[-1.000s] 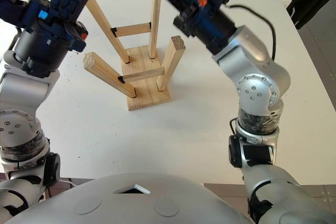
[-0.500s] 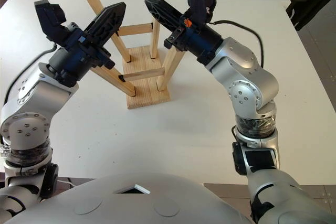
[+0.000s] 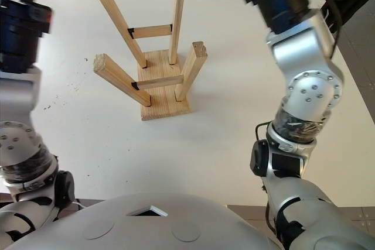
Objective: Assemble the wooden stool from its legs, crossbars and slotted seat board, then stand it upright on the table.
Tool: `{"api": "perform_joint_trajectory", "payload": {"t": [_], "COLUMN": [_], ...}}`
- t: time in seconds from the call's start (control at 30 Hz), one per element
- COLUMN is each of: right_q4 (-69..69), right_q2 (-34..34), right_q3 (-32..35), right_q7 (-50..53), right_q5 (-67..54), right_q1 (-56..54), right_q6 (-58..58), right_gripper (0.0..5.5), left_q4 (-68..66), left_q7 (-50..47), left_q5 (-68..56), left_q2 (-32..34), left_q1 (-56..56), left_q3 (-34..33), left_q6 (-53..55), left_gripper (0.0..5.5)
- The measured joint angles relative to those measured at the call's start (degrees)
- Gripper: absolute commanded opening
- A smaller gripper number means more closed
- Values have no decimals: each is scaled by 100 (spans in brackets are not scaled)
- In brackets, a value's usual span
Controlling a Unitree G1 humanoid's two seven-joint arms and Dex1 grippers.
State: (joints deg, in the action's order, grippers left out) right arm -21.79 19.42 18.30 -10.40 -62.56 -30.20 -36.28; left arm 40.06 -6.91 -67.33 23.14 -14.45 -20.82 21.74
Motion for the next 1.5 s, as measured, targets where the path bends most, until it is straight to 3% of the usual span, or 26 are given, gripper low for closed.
{"api": "perform_joint_trajectory", "payload": {"t": [0.17,0.27,0.43,0.57,0.67,0.87,1.07,1.2,1.3,1.5], "right_q4": [-218,-823,-1958,-2249,-2300,-2327,-2199,-2061,-2099,-2049], "right_q2": [137,-122,-185,-416,-580,-558,-554,-657,-867,-912], "right_q3": [-342,-474,-1525,-2324,-2610,-2601,-1925,-2065,-2776,-2773], "right_q7": [968,1590,1691,1769,1805,1714,2075,1941,1341,1348], "right_q5": [2012,2715,3330,3712,3912,4290,5069,5218,4883,4990], "right_q1": [1677,2492,3246,3206,3173,3298,3166,2991,2858,2865], "right_q6": [129,212,30,-58,-90,-94,-64,-66,-71,-52], "right_gripper": [0,0,0,0,0,0,0,0,0,0], "left_q4": [-208,-57,714,877,882,911,943,889,873,705], "left_q7": [-525,-815,-901,-919,-807,-593,-1091,-1080,-85,23], "left_q5": [1354,2345,3578,4183,4576,4988,5556,5748,5578,5944], "left_q2": [168,-134,-649,-1008,-1058,-1098,-1580,-1771,-1512,-1402], "left_q1": [1382,2548,3703,3604,3460,3584,3552,3462,2917,2720], "left_q3": [-348,-313,837,2002,2511,2648,2069,2096,3211,3671], "left_q6": [232,239,238,362,379,380,380,391,513,476], "left_gripper": [2,2,2,2,2,2,2,2,2,2]}}
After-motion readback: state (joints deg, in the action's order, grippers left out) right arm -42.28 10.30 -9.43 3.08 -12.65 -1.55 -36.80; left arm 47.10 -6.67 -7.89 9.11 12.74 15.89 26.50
